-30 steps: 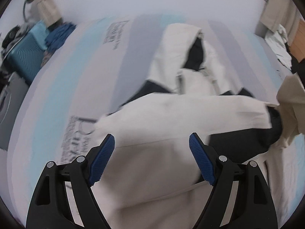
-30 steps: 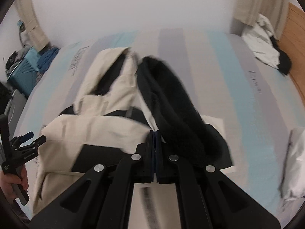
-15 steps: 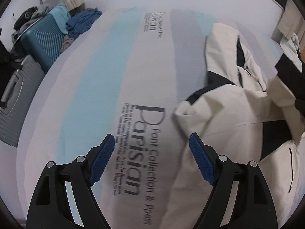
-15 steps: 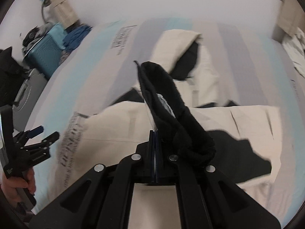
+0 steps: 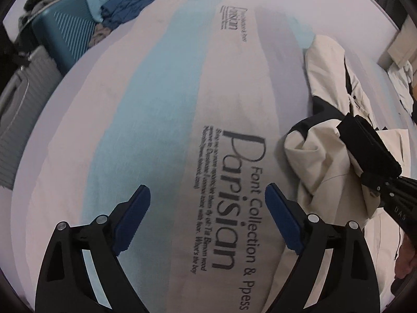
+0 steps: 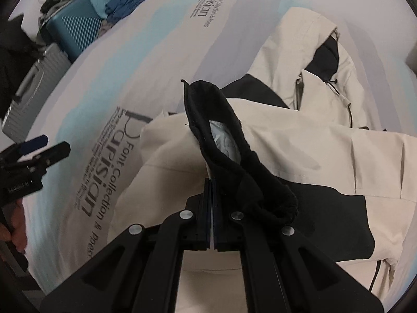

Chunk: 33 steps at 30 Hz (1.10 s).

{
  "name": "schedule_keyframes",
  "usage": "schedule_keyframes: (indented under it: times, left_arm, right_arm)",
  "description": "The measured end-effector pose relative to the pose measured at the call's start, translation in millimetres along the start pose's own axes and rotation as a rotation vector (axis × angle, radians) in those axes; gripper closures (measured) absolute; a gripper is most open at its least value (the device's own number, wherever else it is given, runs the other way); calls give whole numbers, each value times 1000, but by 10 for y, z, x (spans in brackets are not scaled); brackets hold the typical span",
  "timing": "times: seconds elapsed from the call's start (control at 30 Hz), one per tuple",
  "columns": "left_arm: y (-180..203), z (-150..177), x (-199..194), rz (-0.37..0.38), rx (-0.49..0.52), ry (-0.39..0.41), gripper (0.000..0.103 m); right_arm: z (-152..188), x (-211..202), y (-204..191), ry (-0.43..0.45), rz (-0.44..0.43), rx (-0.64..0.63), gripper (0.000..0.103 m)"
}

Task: Fold large clothes
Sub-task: 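Lay the left-held cuff down and open the left gripper while the right gripper carries its cuff across, then release the sleeve cuff from the right gripper onto the jacket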

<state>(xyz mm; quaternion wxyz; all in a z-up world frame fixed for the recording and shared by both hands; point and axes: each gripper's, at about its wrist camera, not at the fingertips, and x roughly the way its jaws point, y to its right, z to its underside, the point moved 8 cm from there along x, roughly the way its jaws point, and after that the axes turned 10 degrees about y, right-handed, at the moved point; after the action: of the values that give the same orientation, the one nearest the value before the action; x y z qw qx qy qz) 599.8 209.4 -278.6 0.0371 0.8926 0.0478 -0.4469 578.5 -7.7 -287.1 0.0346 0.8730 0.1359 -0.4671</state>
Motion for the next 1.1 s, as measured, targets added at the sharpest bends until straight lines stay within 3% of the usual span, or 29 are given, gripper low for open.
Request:
schedule_keyframes:
  times: [0.33,0.43,0.5,0.67,0.7,0.73,0.8,0.87,0.93,1.1]
  left_arm:
    - [-192,149,4,-28,-8,-11,15]
    - [-201,169,-9,-39,17,-19,15]
    - [-206,179,-26,-45,25,-19,15]
    - [-178,183,-72,-38,32,-27,15]
    - [-171,177,-89,-35,31,-25,15]
    - [-154,162,-114,-31,31,-22,14]
    - [-110,126,-174,-21,30,-15,12]
    - [-51,90,-232,-8,26,-9,11]
    - [28,45,-299,4,32,-6,11]
    - [320,-85,-517,32,81,31,7]
  right_arm:
    - [102,183,-433,-8,67,-82,101]
    - [261,251,-551,-58,20,-82,101]
    - [318,236,-597,-48,26,-136,101]
    - [363,115,-578,-48,-56,-125,100]
    - [344,62,-552,-37,-59,-124,94]
    - [326,5,-527,-30,-72,-116,80]
    - [287,-103,-473,-9,-76,-91,63]
    - [238,-238,-413,17,-57,-75,56]
    - [208,-380,-355,34,-47,-50,38]
    - [43,-870,-65,129,2,59,14]
